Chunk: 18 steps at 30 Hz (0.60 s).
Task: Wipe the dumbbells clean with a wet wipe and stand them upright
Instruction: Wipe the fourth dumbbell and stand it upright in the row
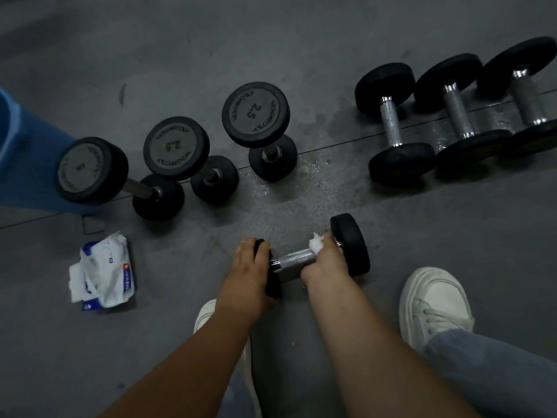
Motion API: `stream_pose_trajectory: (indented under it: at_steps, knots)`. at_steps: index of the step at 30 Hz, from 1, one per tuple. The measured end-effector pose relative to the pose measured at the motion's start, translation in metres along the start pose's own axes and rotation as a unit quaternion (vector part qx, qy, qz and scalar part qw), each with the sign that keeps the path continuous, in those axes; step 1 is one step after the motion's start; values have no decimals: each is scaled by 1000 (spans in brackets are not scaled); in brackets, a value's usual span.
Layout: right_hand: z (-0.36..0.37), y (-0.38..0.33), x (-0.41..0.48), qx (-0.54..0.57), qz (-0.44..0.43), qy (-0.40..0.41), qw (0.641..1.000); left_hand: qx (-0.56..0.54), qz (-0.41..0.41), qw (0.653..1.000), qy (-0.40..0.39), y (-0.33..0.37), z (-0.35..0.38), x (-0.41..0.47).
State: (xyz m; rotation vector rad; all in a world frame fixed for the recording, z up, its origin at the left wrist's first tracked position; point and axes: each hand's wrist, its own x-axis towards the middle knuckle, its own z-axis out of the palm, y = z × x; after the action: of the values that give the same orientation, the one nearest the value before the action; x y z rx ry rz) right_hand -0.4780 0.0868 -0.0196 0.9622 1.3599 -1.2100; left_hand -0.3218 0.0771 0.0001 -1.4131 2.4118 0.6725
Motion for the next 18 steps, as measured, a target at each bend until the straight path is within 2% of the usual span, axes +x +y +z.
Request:
stream_pose_trajectory:
  at_steps: [3, 6, 10, 13, 16, 18]
  knots:
    - [-9, 9, 4, 32, -19, -14, 999, 3, 3, 1000, 3, 0, 3, -1]
    - [2, -1, -7, -1, 5, -61, 998, -8, 10, 1000, 11, 1, 0, -1]
    - [-1, 0, -9, -14, -3, 4, 1000, -7, 6, 1000, 7, 0, 1, 1]
    - [-8, 3, -2, 23, 0, -25, 999, -4, 7, 1000, 18, 1, 4, -2]
    - [0, -8, -11, -7, 34, -67, 997, -3, 2, 1000, 5, 3, 0, -1]
    - [-2, -6, -13, 0, 14, -53, 998, -4, 0, 1000, 6, 3, -3, 1]
